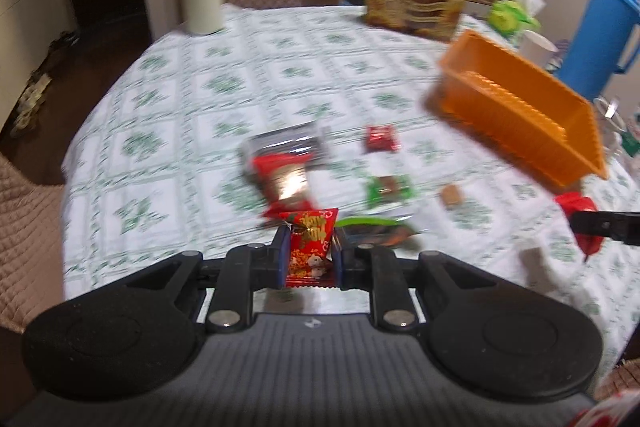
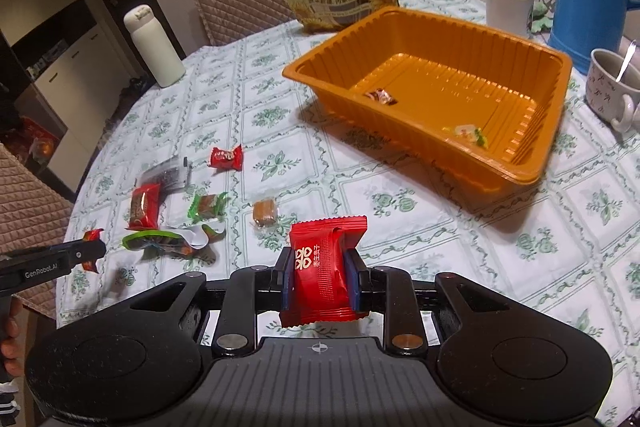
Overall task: Organize snacks
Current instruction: 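Carry both packets over the orange tray and open both tools to release them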
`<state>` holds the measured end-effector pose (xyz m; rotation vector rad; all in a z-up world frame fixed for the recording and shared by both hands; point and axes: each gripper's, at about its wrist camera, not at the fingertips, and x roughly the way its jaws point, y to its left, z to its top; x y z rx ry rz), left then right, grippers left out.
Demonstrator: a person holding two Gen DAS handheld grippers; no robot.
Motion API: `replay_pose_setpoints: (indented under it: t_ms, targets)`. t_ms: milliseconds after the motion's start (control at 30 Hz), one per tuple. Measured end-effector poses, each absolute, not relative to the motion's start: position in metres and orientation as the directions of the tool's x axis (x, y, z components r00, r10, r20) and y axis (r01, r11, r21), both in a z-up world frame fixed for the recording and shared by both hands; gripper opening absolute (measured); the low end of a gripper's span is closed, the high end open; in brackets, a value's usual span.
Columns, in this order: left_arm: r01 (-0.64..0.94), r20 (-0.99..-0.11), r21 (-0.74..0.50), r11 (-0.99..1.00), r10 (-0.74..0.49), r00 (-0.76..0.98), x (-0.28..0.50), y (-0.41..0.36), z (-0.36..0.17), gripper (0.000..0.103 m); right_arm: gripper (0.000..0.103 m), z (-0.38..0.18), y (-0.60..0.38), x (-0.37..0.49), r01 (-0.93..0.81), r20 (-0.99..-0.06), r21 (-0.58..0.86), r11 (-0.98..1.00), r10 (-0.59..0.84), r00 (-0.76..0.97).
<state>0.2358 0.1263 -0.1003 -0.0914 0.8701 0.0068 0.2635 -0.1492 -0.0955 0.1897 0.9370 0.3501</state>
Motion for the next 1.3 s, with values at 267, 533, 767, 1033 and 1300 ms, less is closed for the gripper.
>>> replay_pose_setpoints:
  t_ms: [267,533,767,1033,1300]
  targets:
    - [0.118,-0.725,-0.076,0.99,-0.136,0.675,0.263,0.063,-0.075,0.019,0.027,-0.079,-0.18,0.263,-0.199,-0.737,0.307,0.931,0.364,0.569]
    - [0.241,-0.676,-0.034,0.97,-0.2,0.709,0.314,-0.001,-0.06,0.019,0.027,-0.066,-0.218,0.288,-0.168,-0.711,0.295,0.94,0.334,0.619]
    - [0.297,-0.659,-0.015,0.955,-0.232,0.715,0.365,-0.045,-0.054,0.019,0.027,-0.064,-0.247,0.33,-0.127,-0.694,0.306,0.943,0.313,0.649]
    - [0.333,-0.681,-0.019,0.943,-0.256,0.686,0.413,-0.079,-0.062,0.019,0.027,-0.073,-0.272,0.379,-0.114,-0.693,0.293,0.949,0.293,0.659]
    - [0.355,-0.719,-0.014,0.935,-0.256,0.646,0.446,-0.104,-0.082,0.019,0.027,-0.09,-0.283,0.413,-0.132,-0.705,0.275,0.952,0.293,0.645]
